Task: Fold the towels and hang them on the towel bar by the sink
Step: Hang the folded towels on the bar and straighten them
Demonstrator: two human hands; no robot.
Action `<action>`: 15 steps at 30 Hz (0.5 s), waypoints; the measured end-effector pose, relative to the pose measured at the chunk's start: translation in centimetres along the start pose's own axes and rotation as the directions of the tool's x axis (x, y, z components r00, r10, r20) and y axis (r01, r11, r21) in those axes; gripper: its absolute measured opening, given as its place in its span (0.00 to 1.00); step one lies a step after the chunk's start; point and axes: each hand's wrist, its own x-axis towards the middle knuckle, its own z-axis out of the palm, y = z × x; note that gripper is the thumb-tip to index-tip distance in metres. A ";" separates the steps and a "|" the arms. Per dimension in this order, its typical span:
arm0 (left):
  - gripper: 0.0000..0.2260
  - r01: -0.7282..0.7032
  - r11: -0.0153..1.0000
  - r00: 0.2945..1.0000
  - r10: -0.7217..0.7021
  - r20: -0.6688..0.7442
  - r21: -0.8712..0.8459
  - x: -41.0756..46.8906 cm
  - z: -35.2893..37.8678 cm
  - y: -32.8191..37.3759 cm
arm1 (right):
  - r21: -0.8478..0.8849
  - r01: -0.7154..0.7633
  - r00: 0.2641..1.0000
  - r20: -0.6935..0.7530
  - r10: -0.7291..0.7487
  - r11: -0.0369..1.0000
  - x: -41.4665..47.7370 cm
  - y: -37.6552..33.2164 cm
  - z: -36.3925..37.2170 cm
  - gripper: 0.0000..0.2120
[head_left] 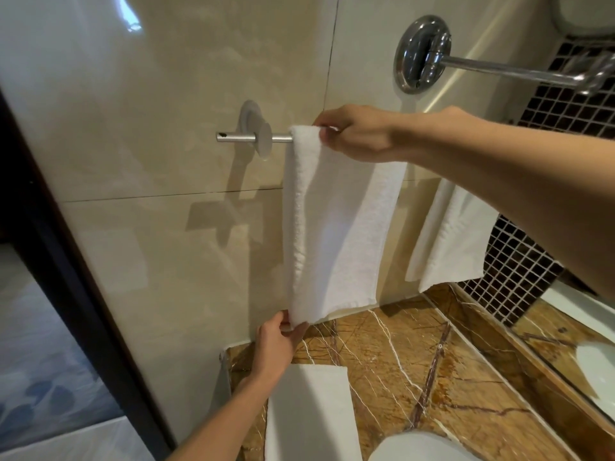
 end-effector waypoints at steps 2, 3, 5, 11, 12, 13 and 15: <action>0.10 0.004 1.000 1.000 -0.004 0.015 -0.018 -0.1 -0.1 0.0 | 0.033 -0.010 1.000 0.011 0.009 0.999 0.3 0.0 0.1 0.11; 0.10 0.005 1.000 1.000 -0.005 0.021 -0.030 -0.1 -0.1 0.1 | 0.042 -0.015 1.000 0.012 0.014 0.999 0.4 0.0 0.2 0.10; 0.10 0.008 0.999 0.999 -0.006 0.032 -0.044 0.0 0.0 0.0 | 0.051 -0.020 1.000 0.014 0.020 0.998 0.8 0.1 0.2 0.09; 0.11 0.038 0.996 0.998 -0.034 0.058 -0.084 0.3 0.1 0.2 | 0.071 -0.002 1.000 -0.028 0.004 0.997 0.4 0.3 0.2 0.14; 0.12 0.066 0.990 0.996 -0.058 0.068 -0.124 0.4 0.3 0.2 | 0.070 0.002 0.998 -0.065 0.002 0.998 0.1 0.5 0.0 0.16; 0.13 0.092 0.984 0.994 -0.083 0.068 -0.151 0.4 0.5 0.1 | 0.064 0.008 0.995 -0.103 -0.002 0.998 -0.1 0.7 -0.1 0.17; 0.12 0.125 0.977 0.992 -0.119 0.044 -0.174 0.4 0.7 0.0 | 0.030 0.019 0.990 -0.139 -0.015 0.999 -0.5 1.2 -0.3 0.16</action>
